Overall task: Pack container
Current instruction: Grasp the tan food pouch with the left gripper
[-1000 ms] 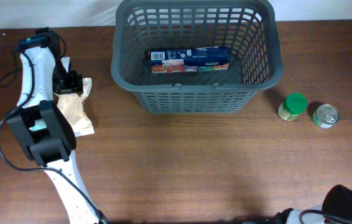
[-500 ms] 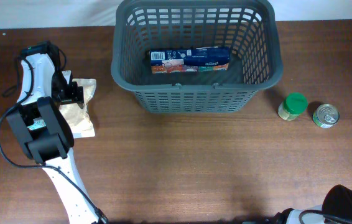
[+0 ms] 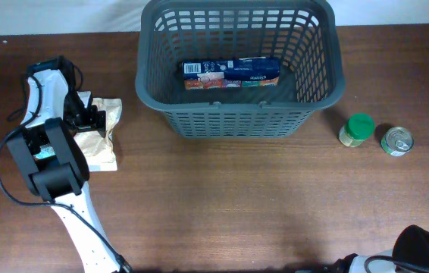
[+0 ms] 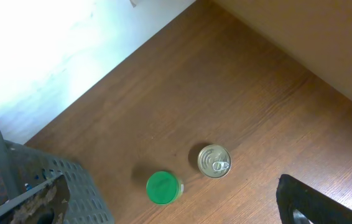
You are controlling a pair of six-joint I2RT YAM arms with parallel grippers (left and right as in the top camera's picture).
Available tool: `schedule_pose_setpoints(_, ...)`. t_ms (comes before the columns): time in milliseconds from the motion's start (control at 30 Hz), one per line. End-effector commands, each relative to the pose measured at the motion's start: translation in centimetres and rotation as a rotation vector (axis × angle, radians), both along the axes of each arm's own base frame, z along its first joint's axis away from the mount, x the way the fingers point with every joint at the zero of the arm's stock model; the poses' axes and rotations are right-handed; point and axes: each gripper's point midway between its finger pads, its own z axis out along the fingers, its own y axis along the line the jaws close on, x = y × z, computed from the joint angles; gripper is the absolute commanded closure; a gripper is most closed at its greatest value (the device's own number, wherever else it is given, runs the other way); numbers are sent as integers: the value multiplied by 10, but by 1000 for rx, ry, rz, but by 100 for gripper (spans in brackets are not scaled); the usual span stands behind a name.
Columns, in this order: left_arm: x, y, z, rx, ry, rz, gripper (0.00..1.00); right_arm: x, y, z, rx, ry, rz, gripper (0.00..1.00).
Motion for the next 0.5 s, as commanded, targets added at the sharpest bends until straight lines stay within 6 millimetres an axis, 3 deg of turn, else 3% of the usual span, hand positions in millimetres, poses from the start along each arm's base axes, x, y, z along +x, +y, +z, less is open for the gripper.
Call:
schedule_pose_setpoints(0, -11, -8, -19, -38, 54, -19, 9, -3, -3, 1, -8, 2, -14, 1)
schedule_pose_setpoints(133, 4, -4, 5, -18, -12, -20, 9, -3, -3, 1, -8, 2, -14, 1)
schedule_pose_setpoints(267, 20, 0, 50, 11, -114, -21, 9, -3, -3, 1, -8, 2, -14, 1)
schedule_pose_setpoints(367, 24, -2, 79, 18, -171, -27, 9, -3, -3, 1, -8, 2, -14, 1)
schedule_pose_setpoints(467, 21, -9, 92, -1, -186, -59, 8, -3, -3, 1, -8, 2, -14, 1)
